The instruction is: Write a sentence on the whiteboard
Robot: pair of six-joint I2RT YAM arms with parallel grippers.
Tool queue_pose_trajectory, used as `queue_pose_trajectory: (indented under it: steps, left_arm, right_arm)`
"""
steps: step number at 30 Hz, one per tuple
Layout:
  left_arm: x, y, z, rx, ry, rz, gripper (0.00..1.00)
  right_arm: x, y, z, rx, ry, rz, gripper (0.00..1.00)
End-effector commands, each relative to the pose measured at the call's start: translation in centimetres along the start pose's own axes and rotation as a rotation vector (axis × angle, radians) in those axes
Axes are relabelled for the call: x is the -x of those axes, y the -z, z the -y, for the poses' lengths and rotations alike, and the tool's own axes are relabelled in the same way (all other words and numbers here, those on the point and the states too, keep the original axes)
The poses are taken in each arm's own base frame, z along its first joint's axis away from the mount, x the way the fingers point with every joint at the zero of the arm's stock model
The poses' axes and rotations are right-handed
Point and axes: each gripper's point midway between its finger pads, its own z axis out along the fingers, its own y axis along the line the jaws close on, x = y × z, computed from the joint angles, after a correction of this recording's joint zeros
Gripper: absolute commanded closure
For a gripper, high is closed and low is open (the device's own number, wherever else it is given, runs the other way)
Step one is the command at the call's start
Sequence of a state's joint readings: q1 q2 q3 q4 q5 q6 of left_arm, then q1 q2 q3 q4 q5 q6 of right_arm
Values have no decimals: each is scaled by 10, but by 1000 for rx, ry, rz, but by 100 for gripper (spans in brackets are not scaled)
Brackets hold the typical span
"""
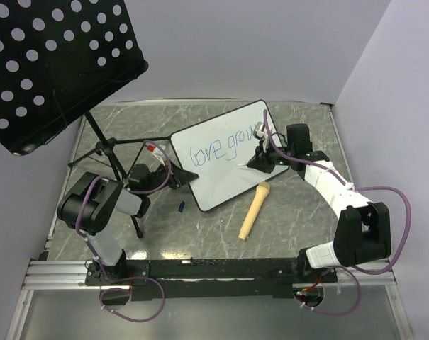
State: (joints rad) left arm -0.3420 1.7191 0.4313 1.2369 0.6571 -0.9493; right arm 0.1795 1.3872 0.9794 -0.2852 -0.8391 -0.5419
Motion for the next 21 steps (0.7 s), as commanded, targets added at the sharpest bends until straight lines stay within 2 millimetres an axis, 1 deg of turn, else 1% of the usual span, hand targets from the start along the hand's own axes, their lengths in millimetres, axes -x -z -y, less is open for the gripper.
queue_pose_trajectory:
  steps: [1,21]
  left_arm:
    - [21,1,49,-199,-188,80,99]
    - [21,2,50,-197,-187,89,99]
  right_arm:
    - [6,-3,-6,26,62,13,100]
    - [3,-3,-3,12,61,4,100]
